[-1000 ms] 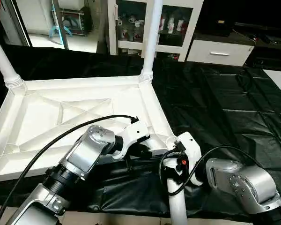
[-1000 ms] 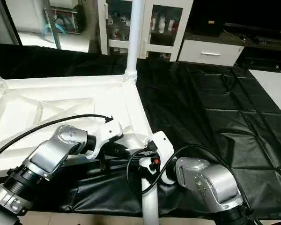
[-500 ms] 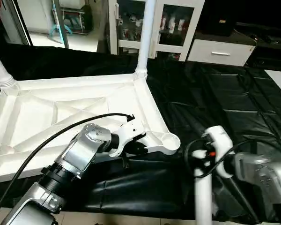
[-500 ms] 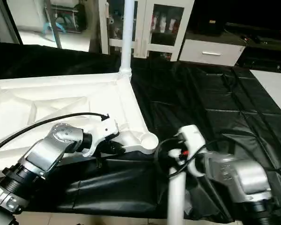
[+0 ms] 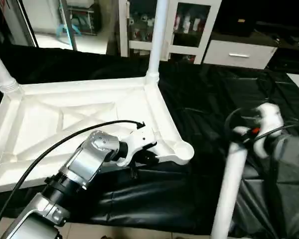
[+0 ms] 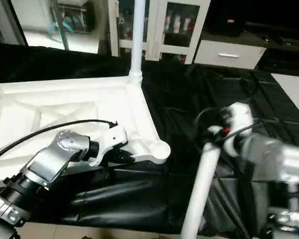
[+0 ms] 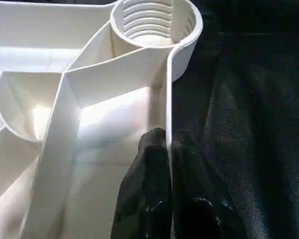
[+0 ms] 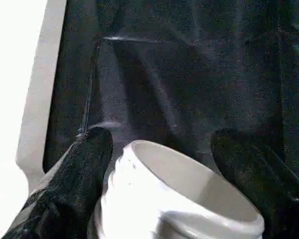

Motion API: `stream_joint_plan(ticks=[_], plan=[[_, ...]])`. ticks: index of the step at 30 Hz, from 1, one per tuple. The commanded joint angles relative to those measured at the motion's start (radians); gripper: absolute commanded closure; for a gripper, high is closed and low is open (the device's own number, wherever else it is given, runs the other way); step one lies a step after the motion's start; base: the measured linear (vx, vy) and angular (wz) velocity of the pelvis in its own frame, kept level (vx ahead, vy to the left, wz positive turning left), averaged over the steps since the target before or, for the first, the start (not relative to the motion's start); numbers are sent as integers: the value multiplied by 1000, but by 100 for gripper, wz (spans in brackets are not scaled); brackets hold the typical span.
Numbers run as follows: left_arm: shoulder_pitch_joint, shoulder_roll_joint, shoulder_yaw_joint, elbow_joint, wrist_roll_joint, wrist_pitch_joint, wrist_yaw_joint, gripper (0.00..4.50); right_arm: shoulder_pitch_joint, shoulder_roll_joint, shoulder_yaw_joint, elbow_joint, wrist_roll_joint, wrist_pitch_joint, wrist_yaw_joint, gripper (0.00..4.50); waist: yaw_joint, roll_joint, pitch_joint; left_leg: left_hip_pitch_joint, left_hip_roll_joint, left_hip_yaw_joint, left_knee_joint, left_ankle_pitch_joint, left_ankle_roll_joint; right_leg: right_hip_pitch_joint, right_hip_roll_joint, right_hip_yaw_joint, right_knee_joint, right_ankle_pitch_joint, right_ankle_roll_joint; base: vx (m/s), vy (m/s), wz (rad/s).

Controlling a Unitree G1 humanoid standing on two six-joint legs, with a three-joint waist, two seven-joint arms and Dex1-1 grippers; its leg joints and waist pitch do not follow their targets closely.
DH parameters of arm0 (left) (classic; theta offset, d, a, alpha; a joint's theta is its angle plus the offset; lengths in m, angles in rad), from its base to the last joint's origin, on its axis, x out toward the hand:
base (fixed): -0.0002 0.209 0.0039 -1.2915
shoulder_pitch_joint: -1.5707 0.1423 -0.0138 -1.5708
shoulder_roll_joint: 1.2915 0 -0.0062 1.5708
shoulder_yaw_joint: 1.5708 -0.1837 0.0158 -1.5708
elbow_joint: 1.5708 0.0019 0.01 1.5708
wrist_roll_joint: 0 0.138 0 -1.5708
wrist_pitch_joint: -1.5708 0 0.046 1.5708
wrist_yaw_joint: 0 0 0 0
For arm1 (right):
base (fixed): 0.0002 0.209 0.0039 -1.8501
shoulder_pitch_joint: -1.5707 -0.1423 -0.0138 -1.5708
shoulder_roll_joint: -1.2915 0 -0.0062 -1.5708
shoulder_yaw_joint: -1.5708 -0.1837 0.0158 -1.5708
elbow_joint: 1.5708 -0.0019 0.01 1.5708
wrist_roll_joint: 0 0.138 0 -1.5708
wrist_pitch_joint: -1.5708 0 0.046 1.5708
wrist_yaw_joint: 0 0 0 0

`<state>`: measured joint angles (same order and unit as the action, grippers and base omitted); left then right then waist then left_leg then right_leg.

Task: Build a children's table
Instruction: Move to table

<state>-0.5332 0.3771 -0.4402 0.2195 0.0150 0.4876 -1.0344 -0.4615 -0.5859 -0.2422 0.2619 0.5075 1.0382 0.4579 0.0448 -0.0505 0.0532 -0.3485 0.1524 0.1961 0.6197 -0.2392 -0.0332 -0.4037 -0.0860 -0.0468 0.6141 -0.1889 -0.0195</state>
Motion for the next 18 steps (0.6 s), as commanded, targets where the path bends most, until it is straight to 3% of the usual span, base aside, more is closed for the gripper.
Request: stream_joint_plan(ticks=[1, 5, 12, 16, 18], plan=[[-12, -5, -7, 26, 2, -7, 4, 450, -23, -21, -29, 25, 15, -15, 28, 135, 4, -5, -57, 6, 74, -27, -77, -22, 47, 52, -73, 49, -62, -93, -270, 0, 0, 0], [-15, -11, -6, 25, -4, -13, -1, 450, -101, -71, -78, 126, 19, -39, 61, 135, 7, -5, -55, 6, 75, -28, -78, -53, 38, 51, -74, 48, -67, -151, -263, 0, 0, 0], [-24, -13, -7, 35, -3, -22, -11, 450, -213, -120, -178, 257, 86, -22, 97, 135, 11, -7, -61, 5, 72, -24, -71, 0, 73, 53, -71, 45, -57, -73, -291, 0, 0, 0], [-25, -27, 8, 35, -18, -27, -7, 450, -255, -125, -256, 324, 119, -15, 88, 136, 15, -10, -62, 4, 72, -24, -69, 3, 85, 53, -72, 44, -57, -87, -297, 0, 0, 0], [-29, -32, 14, 40, -16, -25, 3, 450, -256, -127, -260, 336, 114, -26, 88, 136, 16, -11, -62, 4, 72, -23, -68, 8, 87, 53, -71, 43, -56, -85, -298, 0, 0, 0]])
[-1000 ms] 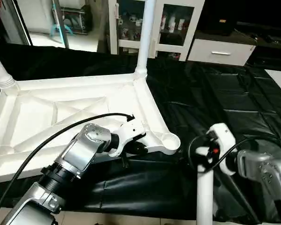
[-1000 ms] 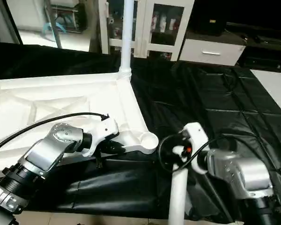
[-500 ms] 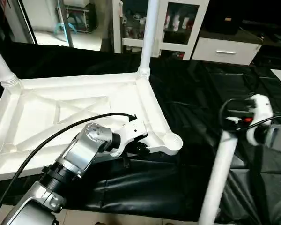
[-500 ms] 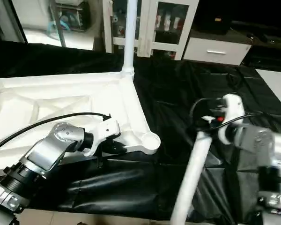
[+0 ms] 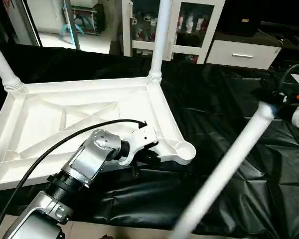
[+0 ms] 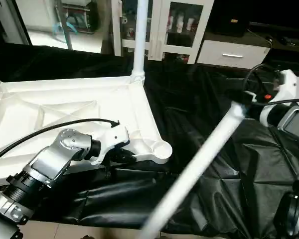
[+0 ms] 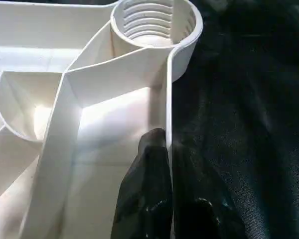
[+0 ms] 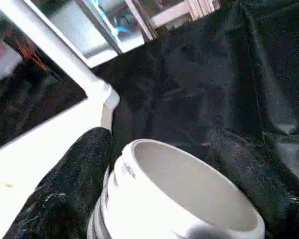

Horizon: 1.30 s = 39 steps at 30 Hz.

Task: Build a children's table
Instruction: Move to table

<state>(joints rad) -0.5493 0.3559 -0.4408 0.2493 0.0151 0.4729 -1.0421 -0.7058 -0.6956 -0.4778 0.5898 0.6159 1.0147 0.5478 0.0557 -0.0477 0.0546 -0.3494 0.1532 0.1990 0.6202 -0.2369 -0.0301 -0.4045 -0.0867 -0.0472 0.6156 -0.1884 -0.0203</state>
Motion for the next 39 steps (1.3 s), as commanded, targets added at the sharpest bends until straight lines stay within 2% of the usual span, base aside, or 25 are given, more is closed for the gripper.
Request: stream_joint_plan(ticks=[1, 5, 6, 7, 9, 10, 12, 13, 16, 17, 18, 19, 21, 24, 27, 28, 29, 30, 31, 32, 34, 35, 37, 39], plan=[[-13, -11, 14, 10, -16, -10, 11, 450, -12, -18, -24, 8, 6, -2, -2, 136, 6, -14, -64, 4, 72, -26, -68, 12, 86, 54, -70, 43, -57, -81, -297, 0, 0, 0], [-21, -31, 37, 35, -10, -30, 57, 450, -26, -13, -66, 45, 28, -8, -23, 136, 7, -14, -64, 5, 70, -25, -67, 9, 90, 54, -69, 43, -59, -91, -295, 0, 0, 0], [-28, -51, 63, 47, -23, -34, 84, 422, -29, -14, -75, 55, 29, -12, -30, 136, 7, -15, -64, 2, 70, -26, -67, 7, 89, 56, -70, 42, -59, -96, -295, 0, 0, 0], [-38, -67, 86, 52, -39, -32, 97, 422, -30, -20, -77, 65, 26, -16, -28, 136, 8, -16, -65, 1, 69, -26, -67, 6, 89, 57, -70, 42, -59, -99, -291, 0, 0, 0], [-48, -74, 101, 52, -48, -33, 101, 394, -31, -27, -81, 77, 23, -21, -26, 136, 6, -15, -66, 1, 67, -24, -65, 3, 90, 57, -70, 42, -61, -106, -292, 0, 0, 0], [-59, -76, 117, 51, -59, -37, 101, 394, -34, -37, -86, 97, 19, -33, -23, 136, 10, -14, -69, 1, 67, -25, -63, 15, 93, 58, -71, 41, -58, -86, -299, 0, 0, 0], [-64, -74, 126, 51, -65, -42, 98, 372, -37, -43, -92, 111, 18, -44, -25, 136, 12, -15, -68, 2, 68, -24, -63, 24, 104, 54, -67, 39, -56, -66, -307, 0, 0, 0], [-72, -76, 161, 54, -99, -45, 92, 359, -43, -46, -96, 128, 11, -61, -35, 136, 13, -10, -68, 1, 66, -25, -62, 29, 109, 55, -68, 39, -54, -58, -310, 0, 0, 0], [-92, -77, 207, 67, -130, -49, 102, 345, -48, -45, -101, 137, 8, -73, -41, 136, 11, -15, -70, 0, 66, -24, -61, 40, 120, 55, -67, 38, -50, -41, -316, 0, 0, 0], [-114, -78, 245, 85, -147, -62, 124, 332, -54, -41, -114, 147, 11, -85, -54, 136, 11, -15, -69, 0, 66, -24, -60, 42, 124, 55, -67, 37, -51, -39, -315, 0, 0, 0], [-123, -80, 264, 94, -152, -70, 134, 310, -58, -38, -121, 152, 12, -90, -60, 136, 11, -14, -69, 2, 66, -23, -59, 44, 127, 53, -66, 37, -51, -39, -317, 0, 0, 0], [-140, -88, 298, 102, -173, -70, 151, 310, -67, -33, -134, 161, 16, -100, -76, 136, 13, -12, -70, 3, 67, -22, -59, 40, 125, 53, -67, 37, -51, -42, -319, 0, 0, 0], [-176, -117, 374, 98, -234, -25, 190, 307, -91, -21, -170, 183, 33, -123, -119, 136, 12, -14, -71, 3, 65, -21, -59, 44, 120, 54, -65, 37, -49, -29, -330, 0, 0, 0], [-205, -172, 451, 3, -375, 179, 185, 268, -129, 2, -191, 190, 35, -219, -168, 136, 17, -16, -70, 1, 67, -21, -58, 49, 109, 54, -71, 35, -44, -21, -344, 0, 0, 0], [-192, -180, 431, -67, -425, 283, 149, 250, -143, 22, -197, 172, 42, -250, -166, 136, 20, -17, -70, 0, 66, -19, -56, 69, 133, 53, -69, 35, -42, -11, -346, 0, 0, 0], [-175, -177, 373, -102, -400, 269, 138, 235, -159, 51, -205, 147, 57, -248, -176, 136, 23, -16, -70, 0, 64, -19, -54, 80, 147, 51, -66, 34, -42, -8, -343, 0, 0, 0], [-175, -177, 373, -102, -400, 269, 138, 224, -159, 51, -205, 147, 57, -248, -176, 136, 23, -17, -70, -4, 67, -21, -54, 88, 156, 53, -67, 35, -41, -5, -337, 0, 0, 0], [-170, -172, 341, -107, -370, 249, 136, 219, -167, 67, -212, 138, 66, -246, -187, 136, 24, -17, -71, -2, 67, -22, -52, 99, 171, 51, -67, 35, -42, -8, -328, 0, 0, 0], [-169, -164, 294, -104, -312, 203, 150, 216, -176, 100, -211, 115, 65, -264, -207, 136, 24, -13, -74, -2, 66, -22, -50, 109, 181, 49, -65, 35, -41, -9, -320, 0, 0, 0], [-170, -163, 282, -101, -292, 188, 158, 205, -178, 112, -205, 104, 61, -276, -212, 136, 22, -15, -75, -4, 66, -21, -48, 116, 184, 48, -64, 35, -40, -5, -315, 0, 0, 0], [-194, -224, 346, -124, -335, 183, 239, 180, -183, 151, -202, 78, 56, -329, -242, 136, 25, -11, -77, -6, 66, -20, -43, 138, 183, 44, -65, 36, -35, 31, -322, 0, 0, 0], [-207, -261, 392, -143, -373, 196, 286, 180, -186, 167, -206, 71, 57, -359, -260, 136, 25, -13, -76, -8, 66, -18, -43, 131, 177, 44, -64, 36, -34, 35, -327, 0, 0, 0], [-224, -333, 479, -189, -431, 215, 391, 173, -194, 200, -221, 60, 62, -411, -292, 136, 32, -16, -76, -11, 69, -16, -43, 79, 142, 47, -68, 37, -35, 28, -347, 0, 0, 0], [-220, -396, 557, -241, -494, 265, 494, 153, -196, 235, -240, 41, 59, -478, -335, 136, 33, -16, -74, -10, 70, -17, -46, 52, 131, 45, -65, 36, -37, 11, -342, 0, 0, 0]])
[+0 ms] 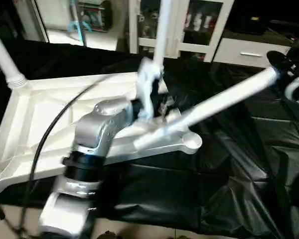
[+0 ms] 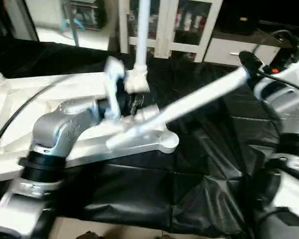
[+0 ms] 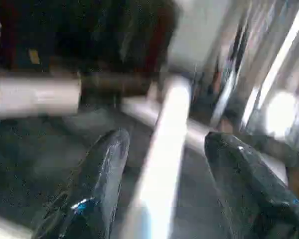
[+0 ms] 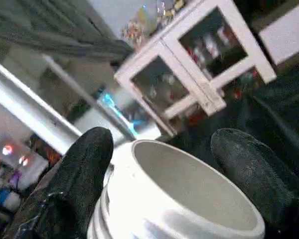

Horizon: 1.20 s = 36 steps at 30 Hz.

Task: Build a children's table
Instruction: Move to table

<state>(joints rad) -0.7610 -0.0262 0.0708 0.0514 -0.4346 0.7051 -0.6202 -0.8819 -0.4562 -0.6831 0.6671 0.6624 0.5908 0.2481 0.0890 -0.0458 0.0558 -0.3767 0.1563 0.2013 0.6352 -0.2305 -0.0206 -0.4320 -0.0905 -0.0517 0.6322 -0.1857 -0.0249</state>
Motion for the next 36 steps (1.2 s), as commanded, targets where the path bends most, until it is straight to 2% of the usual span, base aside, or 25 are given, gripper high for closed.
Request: stream_joint_plan(ticks=[1, 2, 3, 5, 7, 9, 11, 12, 14, 15, 17, 19, 20, 23, 24, 26, 27, 30, 32, 35, 36], plan=[[-8, -14, 45, -43, -45, 33, 72, 153, -20, -4, -34, -37, 12, -54, -35, 136, 0, -21, -74, 15, 66, -20, -62, 34, 121, 72, -59, 38, -57, -13, -324, 0, 0, 0], [0, -26, 61, -55, -60, 40, 95, 141, -20, 7, -43, -44, 14, -68, -47, 136, 0, -21, -73, 15, 63, -19, -63, 30, 122, 71, -56, 38, -58, -25, -313, 0, 0, 0], [40, -49, 100, -92, -110, 74, 126, 135, -21, 36, -77, -57, 23, -123, -86, 136, 0, -19, -72, 15, 60, -18, -63, 26, 125, 68, -52, 37, -60, -42, -292, 0, 0, 0], [59, -55, 112, -108, -126, 88, 133, 125, -22, 48, -93, -64, 30, -143, -101, 136, -2, -21, -72, 12, 59, -18, -63, 26, 123, 68, -53, 37, -61, -50, -270, 0, 0, 0], [103, -104, 177, -155, -185, 150, 218, 103, -18, 83, -131, -86, 51, -219, -154, 136, -4, -20, -75, 12, 57, -18, -61, 44, 129, 66, -49, 35, -56, -27, -256, 0, 0, 0], [110, -145, 233, -159, -202, 195, 315, 93, -18, 101, -145, -99, 64, -252, -172, 136, -5, -19, -79, 11, 58, -19, -58, 58, 141, 64, -46, 35, -53, 14, -259, 0, 0, 0], [112, -161, 260, -152, -196, 220, 371, 90, -22, 114, -159, -106, 78, -268, -186, 136, -6, -18, -77, 9, 55, -18, -57, 53, 158, 61, -43, 33, -56, 3, -250, 0, 0, 0], [117, -171, 282, -143, -185, 239, 425, 62, -28, 131, -175, -116, 96, -287, -207, 136, -7, -13, -77, 7, 55, -18, -57, 44, 155, 62, -43, 33, -58, -15, -238, 0, 0, 0], [125, -179, 290, -119, -179, 204, 459, 54, -34, 153, -185, -136, 118, -289, -221, 136, -6, -14, -77, 9, 54, -20, -59, 33, 152, 60, -42, 31, -62, -43, -219, 0, 0, 0], [116, -192, 309, -101, -205, 185, 479, 50, -34, 165, -181, -149, 123, -281, -222, 136, -7, -14, -77, 8, 52, -20, -59, 40, 152, 60, -41, 30, -61, -40, -209, 0, 0, 0], [75, -222, 361, -42, -274, 124, 519, 41, -31, 198, -169, -177, 130, -278, -228, 136, -7, -16, -78, 8, 51, -21, -59, 53, 154, 60, -40, 30, -61, -31, -205, 0, 0, 0], [60, -230, 382, -23, -290, 109, 541, 13, -30, 207, -168, -183, 133, -281, -234, 136, -9, -14, -79, 10, 51, -21, -59, 50, 151, 59, -40, 29, -61, -33, -202, 0, 0, 0], [53, -235, 394, -16, -297, 107, 555, 10, -29, 211, -166, -186, 134, -285, -238, 136, -7, -8, -79, 12, 51, -22, -59, 54, 148, 57, -40, 29, -59, -28, -204, 0, 0, 0], [3, -247, 448, 31, -341, 74, 598, 9, -21, 243, -145, -213, 141, -305, -256, 136, -8, -10, -79, 10, 50, -21, -59, 62, 146, 58, -40, 29, -59, -9, -203, 0, 0, 0], [-27, -252, 472, 46, -399, 38, 610, 9, -14, 266, -127, -233, 144, -300, -263, 136, -7, -9, -79, 12, 49, -22, -59, 63, 143, 58, -42, 30, -59, -10, -202, 0, 0, 0], [-36, -252, 478, 51, -435, 22, 622, 9, -10, 274, -121, -244, 144, -296, -266, 136, -6, -9, -81, 13, 52, -24, -59, 74, 141, 58, -43, 29, -54, 5, -209, 0, 0, 0], [-46, -256, 485, 51, -462, 7, 616, 9, -7, 282, -117, -249, 141, -299, -267, 136, -6, -12, -81, 13, 52, -22, -59, 81, 144, 58, -42, 29, -53, 18, -212, 0, 0, 0], [-57, -260, 482, 43, -520, -3, 601, 9, 2, 299, -108, -262, 139, -308, -270, 136, -4, -10, -80, 12, 50, -20, -58, 87, 143, 59, -43, 30, -51, 25, -216, 0, 0, 0], [-55, -260, 477, 40, -527, 6, 597, 9, 3, 301, -107, -264, 140, -310, -272, 136, -4, -9, -80, 13, 51, -20, -59, 80, 137, 59, -42, 30, -52, 16, -210, 0, 0, 0], [-35, -257, 446, 26, -555, 52, 582, 9, -1, 306, -111, -270, 145, -331, -283, 136, -5, -9, -80, 12, 50, -20, -59, 75, 123, 60, -43, 30, -52, 9, -199, 0, 0, 0], [-10, -245, 401, 25, -538, 56, 585, 9, -5, 301, -112, -272, 158, -328, -287, 136, -4, -8, -80, 13, 51, -20, -60, 77, 122, 60, -42, 30, -51, 13, -198, 0, 0, 0]])
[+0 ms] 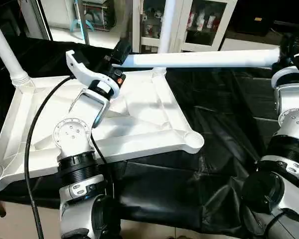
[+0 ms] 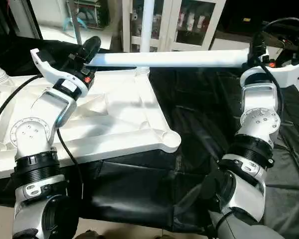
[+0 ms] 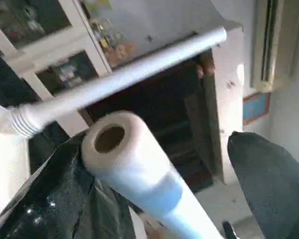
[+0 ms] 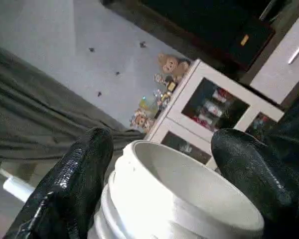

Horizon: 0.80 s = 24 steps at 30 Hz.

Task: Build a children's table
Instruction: Move to table

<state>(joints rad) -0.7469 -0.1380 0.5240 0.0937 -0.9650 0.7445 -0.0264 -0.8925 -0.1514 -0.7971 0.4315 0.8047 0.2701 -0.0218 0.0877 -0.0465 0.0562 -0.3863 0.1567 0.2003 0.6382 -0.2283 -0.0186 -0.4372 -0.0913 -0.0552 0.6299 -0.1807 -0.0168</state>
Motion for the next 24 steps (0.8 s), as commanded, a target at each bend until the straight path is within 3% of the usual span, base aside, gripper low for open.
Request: stream_joint_plan(ticks=[1, 4, 9, 11, 15, 24], plan=[[-24, -133, -53, -17, -8, 17, -9, 9, 5, -4, 2, -36, 16, -8, -17, 136, -4, -7, -81, 22, 50, -19, -62, 78, 122, 65, -40, 34, -49, 15, -205, 0, 0, 0], [-15, -134, -76, -6, -24, 0, 7, 9, 12, 3, 11, -48, 21, 2, -19, 136, -3, -11, -80, 19, 48, -18, -62, 74, 120, 68, -42, 35, -50, 12, -202, 0, 0, 0], [-35, -139, -76, 36, -25, -61, 30, 48, 48, 53, 42, -88, 28, 1, -37, 136, -9, -8, -80, 19, 48, -19, -64, 61, 111, 68, -41, 35, -54, -2, -189, 0, 0, 0], [-40, -139, -69, 43, -49, -66, 38, 75, 51, 58, 47, -93, 30, 0, -41, 136, -10, -4, -80, 21, 49, -21, -67, 49, 100, 68, -41, 34, -55, -21, -186, 0, 0, 0], [-43, -126, -73, 54, -62, -87, 54, 96, 52, 59, 49, -98, 33, 5, -44, 136, -14, -6, -79, 22, 50, -20, -70, 22, 72, 68, -40, 35, -57, -27, -183, 0, 0, 0], [-48, -112, -67, 82, -91, -130, 72, 173, 51, 55, 64, -95, 41, 4, -48, 136, -13, -10, -80, 19, 48, -19, -68, 37, 76, 70, -41, 36, -54, -1, -179, 0, 0, 0]])
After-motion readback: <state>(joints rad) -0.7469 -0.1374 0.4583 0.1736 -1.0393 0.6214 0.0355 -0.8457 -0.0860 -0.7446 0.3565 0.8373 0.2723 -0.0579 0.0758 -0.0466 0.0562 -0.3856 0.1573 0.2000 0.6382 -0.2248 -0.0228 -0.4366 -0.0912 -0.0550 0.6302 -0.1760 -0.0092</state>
